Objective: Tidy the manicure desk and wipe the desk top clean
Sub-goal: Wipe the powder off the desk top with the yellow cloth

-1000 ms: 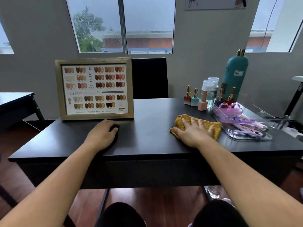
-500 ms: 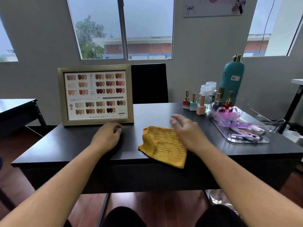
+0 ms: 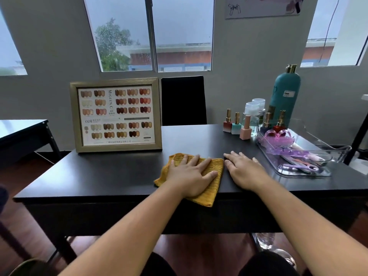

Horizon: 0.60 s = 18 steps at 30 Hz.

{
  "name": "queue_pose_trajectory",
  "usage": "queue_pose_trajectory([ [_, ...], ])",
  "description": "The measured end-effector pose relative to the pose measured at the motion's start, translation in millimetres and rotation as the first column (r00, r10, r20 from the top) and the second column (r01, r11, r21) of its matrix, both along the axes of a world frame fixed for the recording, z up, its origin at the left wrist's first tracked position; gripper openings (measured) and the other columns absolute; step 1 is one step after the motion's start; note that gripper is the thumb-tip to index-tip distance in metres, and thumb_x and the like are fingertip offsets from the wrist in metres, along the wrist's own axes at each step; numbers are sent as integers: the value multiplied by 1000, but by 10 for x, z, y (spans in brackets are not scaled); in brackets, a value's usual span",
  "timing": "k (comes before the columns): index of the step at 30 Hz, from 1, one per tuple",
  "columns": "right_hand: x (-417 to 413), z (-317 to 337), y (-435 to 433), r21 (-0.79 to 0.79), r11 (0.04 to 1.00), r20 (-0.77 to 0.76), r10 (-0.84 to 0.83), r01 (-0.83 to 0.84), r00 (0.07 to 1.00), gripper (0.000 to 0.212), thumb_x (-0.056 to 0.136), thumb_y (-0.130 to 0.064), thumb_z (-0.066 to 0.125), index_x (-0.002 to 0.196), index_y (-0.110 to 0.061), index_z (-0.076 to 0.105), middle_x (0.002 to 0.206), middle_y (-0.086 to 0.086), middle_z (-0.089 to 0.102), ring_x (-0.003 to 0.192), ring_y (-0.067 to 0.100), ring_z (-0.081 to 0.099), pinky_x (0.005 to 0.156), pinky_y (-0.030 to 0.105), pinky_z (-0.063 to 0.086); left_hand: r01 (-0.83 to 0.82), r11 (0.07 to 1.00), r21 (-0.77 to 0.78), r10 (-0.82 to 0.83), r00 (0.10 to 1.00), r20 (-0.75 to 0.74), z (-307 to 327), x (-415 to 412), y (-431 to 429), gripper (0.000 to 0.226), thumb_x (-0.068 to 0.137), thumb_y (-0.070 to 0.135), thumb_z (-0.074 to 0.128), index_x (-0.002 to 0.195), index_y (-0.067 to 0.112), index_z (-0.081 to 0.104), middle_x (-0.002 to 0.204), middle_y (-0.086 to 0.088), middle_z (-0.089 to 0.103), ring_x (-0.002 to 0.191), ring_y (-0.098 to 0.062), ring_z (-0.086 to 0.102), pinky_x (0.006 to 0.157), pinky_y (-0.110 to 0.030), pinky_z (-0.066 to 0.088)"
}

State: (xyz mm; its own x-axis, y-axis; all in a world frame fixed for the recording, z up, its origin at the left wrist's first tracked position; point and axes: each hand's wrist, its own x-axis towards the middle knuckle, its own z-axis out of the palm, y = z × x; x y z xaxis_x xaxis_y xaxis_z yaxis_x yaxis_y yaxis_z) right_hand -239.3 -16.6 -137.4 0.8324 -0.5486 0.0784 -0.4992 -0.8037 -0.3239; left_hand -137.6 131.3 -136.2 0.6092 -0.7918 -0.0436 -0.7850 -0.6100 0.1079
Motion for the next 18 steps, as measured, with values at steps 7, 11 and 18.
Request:
queue_pose_trajectory([
  [7, -7, -1, -3, -7, 1000, -11, 1, -1, 1000, 48, 100, -38, 23, 147, -30, 27, 158, -5, 17, 146, 14, 11, 116, 43, 5, -291, 957, 12, 291, 956, 31, -26, 815, 1064, 62, 81, 75, 7, 139, 55, -2, 157, 15, -2, 145, -18, 2, 114, -55, 3],
  [11, 15, -9, 0, -10, 1000, -3, -19, 19, 1000, 47, 100, -39, 23, 147, -30, 28, 158, -5, 18, 146, 15, 12, 116, 43, 6, -535, 845, -25, 535, 845, 15, -22, 963, 1423, 63, 83, 72, 8, 142, 51, 4, 157, 11, 5, 145, -22, 6, 113, -55, 5],
  [18, 47, -11, 7, -17, 999, -13, -31, 31, 999, 48, 100, -39, 24, 146, -29, 28, 158, -4, 19, 146, 17, 13, 116, 45, 7, -615, 768, -180, 627, 779, 15, 2, 503, 912, 66, 85, 64, 23, 141, 30, 32, 153, -3, 26, 140, -33, 21, 109, -64, 12],
])
